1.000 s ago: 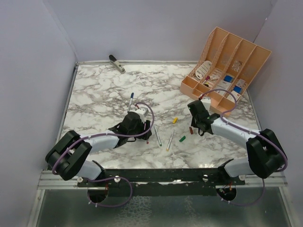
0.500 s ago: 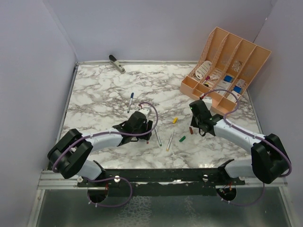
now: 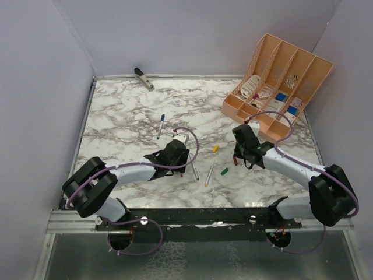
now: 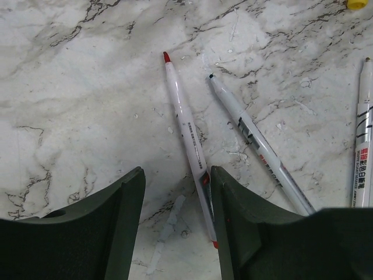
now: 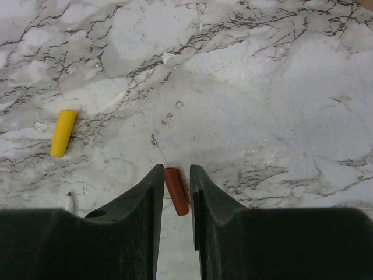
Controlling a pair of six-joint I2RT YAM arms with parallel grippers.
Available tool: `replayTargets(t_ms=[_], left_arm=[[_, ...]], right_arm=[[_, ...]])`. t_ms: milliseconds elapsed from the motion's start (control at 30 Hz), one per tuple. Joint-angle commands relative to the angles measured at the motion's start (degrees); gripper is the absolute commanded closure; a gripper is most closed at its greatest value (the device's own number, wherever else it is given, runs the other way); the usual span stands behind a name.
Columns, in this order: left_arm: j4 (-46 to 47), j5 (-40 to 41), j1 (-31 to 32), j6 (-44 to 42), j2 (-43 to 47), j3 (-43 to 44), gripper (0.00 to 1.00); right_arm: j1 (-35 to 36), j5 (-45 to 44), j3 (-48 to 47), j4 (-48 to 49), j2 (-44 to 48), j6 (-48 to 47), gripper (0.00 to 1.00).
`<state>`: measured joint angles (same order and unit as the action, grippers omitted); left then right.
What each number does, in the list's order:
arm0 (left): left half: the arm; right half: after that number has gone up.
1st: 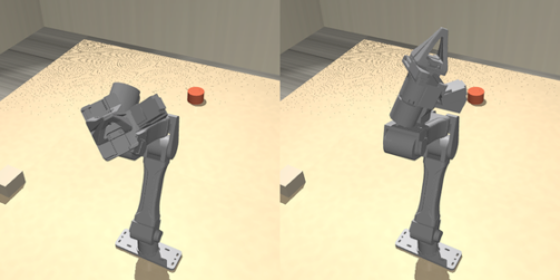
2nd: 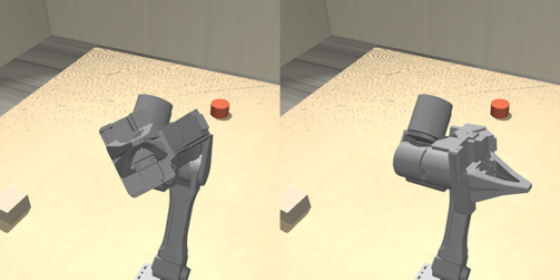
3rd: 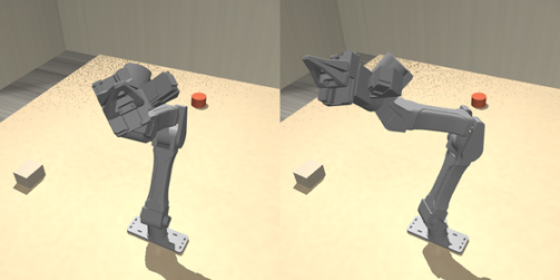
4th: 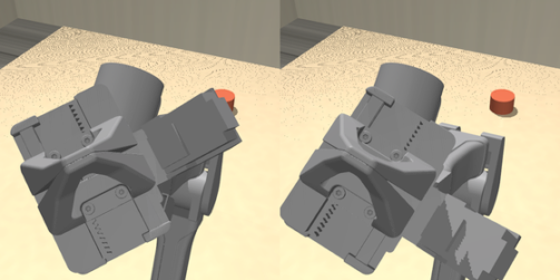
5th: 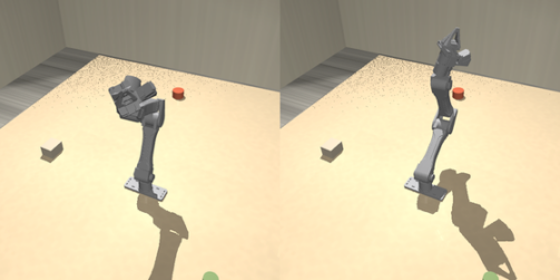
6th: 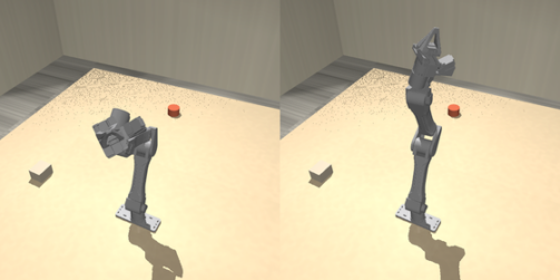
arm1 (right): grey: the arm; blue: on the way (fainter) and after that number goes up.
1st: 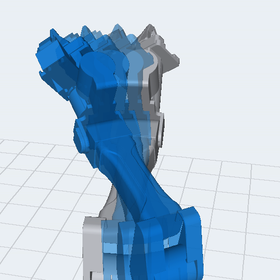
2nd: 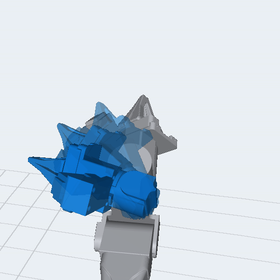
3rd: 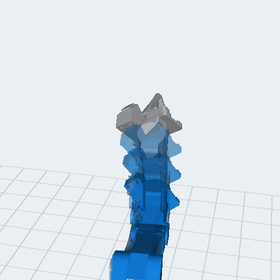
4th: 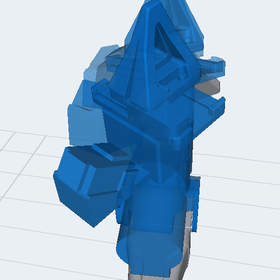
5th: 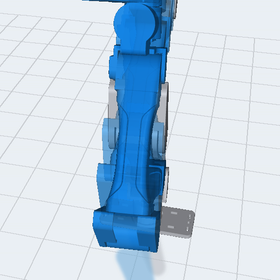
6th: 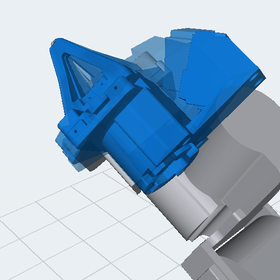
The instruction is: Insert the pens into the pen caps
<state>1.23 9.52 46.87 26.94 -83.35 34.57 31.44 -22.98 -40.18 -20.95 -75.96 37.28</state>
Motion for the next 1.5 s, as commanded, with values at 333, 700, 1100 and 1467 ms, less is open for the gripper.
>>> replayTargets(t_ms=[333, 700, 1100, 1467], left_arm=[[-19.9, 1.67, 9.94, 10.55, -11.63, 1.87, 0.49], [-23.69, 3.69, 11.05, 16.02, -9.83, 0.74, 0.5], [-30.09, 10.03, 10.93, 16.9, -19.42, 7.5, 0.67], [-28.73, 11.6, 6.43, 15.7, -20.11, 7.41, 0.63]], right_arm=[[0.46, 1.31, 1.36, 2.65, 0.44, 0.31, 0.75], [0.46, 1.86, 2.92, 4.59, 1.96, -0.32, 0.75], [0.46, 1.95, 2.95, 5.7, 2.76, -2.78, 0.75], [0.46, 2.95, 2.95, 6.36, 1.1, -3.18, 0.75]])
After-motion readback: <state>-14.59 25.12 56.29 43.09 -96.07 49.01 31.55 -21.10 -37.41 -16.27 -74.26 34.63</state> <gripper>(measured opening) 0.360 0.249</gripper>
